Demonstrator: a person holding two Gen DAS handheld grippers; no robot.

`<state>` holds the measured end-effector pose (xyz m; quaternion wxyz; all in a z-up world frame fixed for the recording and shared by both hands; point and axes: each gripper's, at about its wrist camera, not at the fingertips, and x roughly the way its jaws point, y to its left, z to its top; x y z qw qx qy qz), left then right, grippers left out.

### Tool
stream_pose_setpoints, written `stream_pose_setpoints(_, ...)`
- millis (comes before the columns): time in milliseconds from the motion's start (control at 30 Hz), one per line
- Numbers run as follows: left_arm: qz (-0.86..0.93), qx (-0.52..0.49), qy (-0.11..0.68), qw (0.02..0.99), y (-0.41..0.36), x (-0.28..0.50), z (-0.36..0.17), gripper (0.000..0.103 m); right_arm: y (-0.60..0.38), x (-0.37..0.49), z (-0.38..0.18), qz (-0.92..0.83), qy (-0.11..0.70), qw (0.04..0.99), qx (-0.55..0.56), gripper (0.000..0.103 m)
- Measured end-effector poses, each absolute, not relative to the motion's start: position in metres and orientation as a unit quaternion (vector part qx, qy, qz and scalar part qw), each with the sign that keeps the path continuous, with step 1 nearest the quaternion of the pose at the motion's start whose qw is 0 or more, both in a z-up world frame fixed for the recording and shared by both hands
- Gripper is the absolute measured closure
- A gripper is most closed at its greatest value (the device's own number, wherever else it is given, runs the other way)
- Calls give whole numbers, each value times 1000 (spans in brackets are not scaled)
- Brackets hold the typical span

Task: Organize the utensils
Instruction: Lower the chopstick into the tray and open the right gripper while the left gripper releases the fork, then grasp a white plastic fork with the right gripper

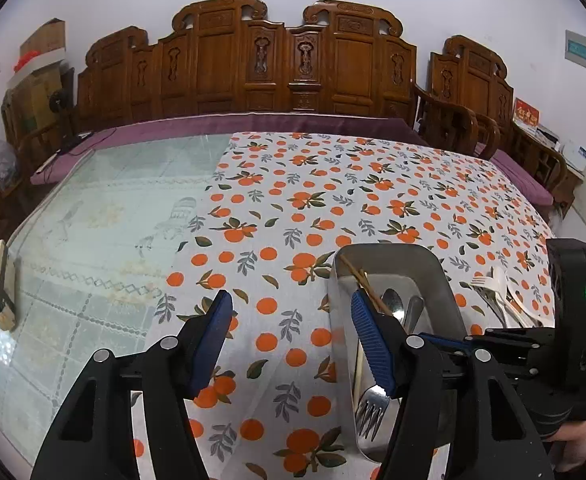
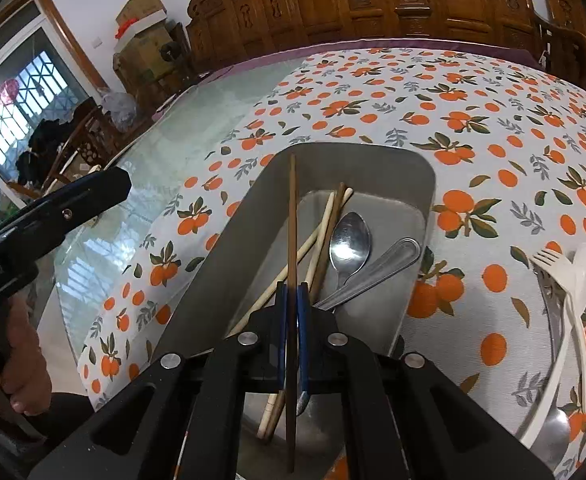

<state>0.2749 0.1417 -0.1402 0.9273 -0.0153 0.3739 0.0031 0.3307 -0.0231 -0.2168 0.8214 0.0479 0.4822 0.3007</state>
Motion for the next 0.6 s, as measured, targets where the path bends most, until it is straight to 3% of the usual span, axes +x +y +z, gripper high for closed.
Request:
stream_pose_setpoints(100,2,-15,375,927,141,275,-141,41,-27,331,-213,306,470,826,60,93)
stream_pose_setpoints(133,3,-14,374,927,140,275,-141,26,-29,331,-212,308,466,827,59,93)
stream_pose_setpoints(167,4,-12,369,929,139,274,-140,22,-32,331,-210,312,462,828,62,93)
stream_pose_setpoints(333,-5,-11,366,931,129,272,-139,19,-59,328,-193,311,439,841,64,93)
stream_pose_setpoints(433,-18,-7,366,931,116,272,-140,12,-92,321,-177,290,418,860,45,93)
stream_pose_setpoints(600,-52,-7,359,932,85,269,-137,12,-151,307,-162,240,395,887,-1,93)
